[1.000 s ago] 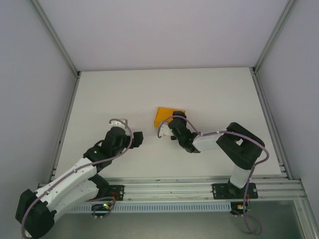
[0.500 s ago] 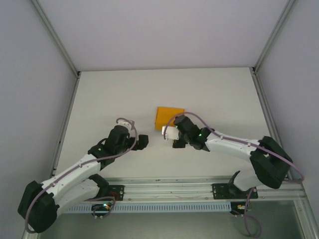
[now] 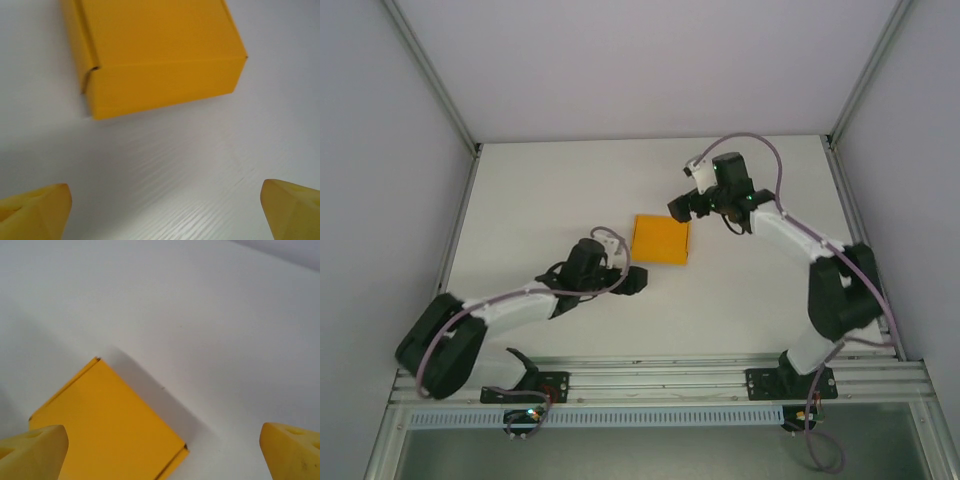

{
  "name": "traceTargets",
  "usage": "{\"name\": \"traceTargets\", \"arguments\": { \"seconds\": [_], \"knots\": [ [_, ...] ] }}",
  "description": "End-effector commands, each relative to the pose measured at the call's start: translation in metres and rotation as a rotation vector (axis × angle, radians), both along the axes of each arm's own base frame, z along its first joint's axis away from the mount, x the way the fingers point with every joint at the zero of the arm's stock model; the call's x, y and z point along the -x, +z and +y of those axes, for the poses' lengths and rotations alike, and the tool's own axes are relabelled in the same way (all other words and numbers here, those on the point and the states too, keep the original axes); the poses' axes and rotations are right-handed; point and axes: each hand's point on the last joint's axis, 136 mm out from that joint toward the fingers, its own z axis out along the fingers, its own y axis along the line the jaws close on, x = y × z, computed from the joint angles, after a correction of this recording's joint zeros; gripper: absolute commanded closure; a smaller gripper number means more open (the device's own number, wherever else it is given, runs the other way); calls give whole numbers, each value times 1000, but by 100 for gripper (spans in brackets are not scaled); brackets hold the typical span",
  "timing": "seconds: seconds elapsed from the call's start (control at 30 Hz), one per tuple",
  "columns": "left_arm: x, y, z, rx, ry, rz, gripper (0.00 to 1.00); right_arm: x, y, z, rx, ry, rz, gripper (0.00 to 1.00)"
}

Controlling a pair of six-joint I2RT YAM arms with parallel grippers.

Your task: Assemble paper box

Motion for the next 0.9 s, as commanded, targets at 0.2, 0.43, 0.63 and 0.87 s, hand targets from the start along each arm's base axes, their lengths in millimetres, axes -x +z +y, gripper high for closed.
{"name": "traceTargets", "arguments": {
  "seconds": [0.2,0.43,0.63,0.87],
  "knots": [
    [-29,7,-74,103,-139,-35,6,-30,-76,26,-111,-32,304,4],
    [-37,-5,-84,65,-165,-7,6,-40,-113,35,-107,-22,420,6],
    [-39,-22,-80,27,-140,16,6,-7,-137,37,-100,-2,573,12],
    [-54,-36,-83,-2,-74,18,9,22,-136,50,-119,63,667,22]
  ]
}}
